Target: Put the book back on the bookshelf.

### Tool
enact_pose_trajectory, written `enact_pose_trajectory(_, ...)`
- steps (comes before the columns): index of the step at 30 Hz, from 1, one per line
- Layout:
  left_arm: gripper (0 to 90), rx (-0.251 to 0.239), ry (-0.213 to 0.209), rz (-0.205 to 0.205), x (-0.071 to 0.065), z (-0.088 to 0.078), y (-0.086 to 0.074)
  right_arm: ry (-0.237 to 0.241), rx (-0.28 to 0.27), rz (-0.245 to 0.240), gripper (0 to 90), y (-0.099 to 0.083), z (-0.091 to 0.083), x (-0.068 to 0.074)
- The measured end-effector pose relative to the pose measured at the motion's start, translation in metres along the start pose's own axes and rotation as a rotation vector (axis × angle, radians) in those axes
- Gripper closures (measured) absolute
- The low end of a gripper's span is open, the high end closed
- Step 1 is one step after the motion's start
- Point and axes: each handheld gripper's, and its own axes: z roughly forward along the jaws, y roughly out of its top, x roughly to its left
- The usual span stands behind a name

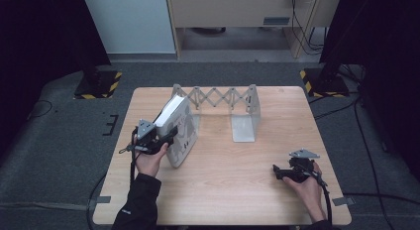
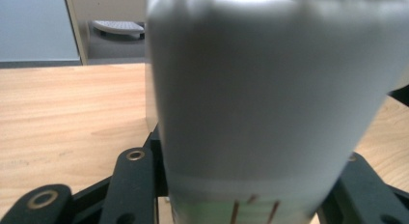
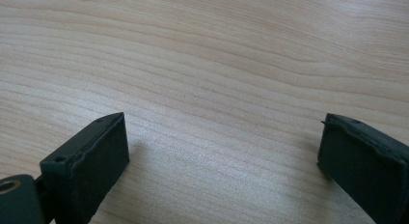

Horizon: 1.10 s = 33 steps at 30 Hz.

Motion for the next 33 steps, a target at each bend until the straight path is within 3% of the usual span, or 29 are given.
enact_pose_trajectory(13,51.3,-0.077,0.047,0.024,-0.009,0.013,-0.005,0.0,0.0,0.0,4.2,0.0,0.0,0.0)
enact_pose_trajectory(25,51.4,-0.12,0.093,0.039,-0.013,0.037,-0.002,0.003,0.003,0.0,4.0,0.0,0.0,0.0)
enact_pose_trajectory(29,51.1,-0.128,0.085,0.038,-0.013,0.039,-0.003,0.001,0.003,0.002,3.9,0.0,0.0,0.0)
enact_pose_trajectory(33,48.5,-0.109,0.036,0.016,-0.01,0.038,-0.004,0.001,0.003,0.002,3.9,0.0,0.0,0.0)
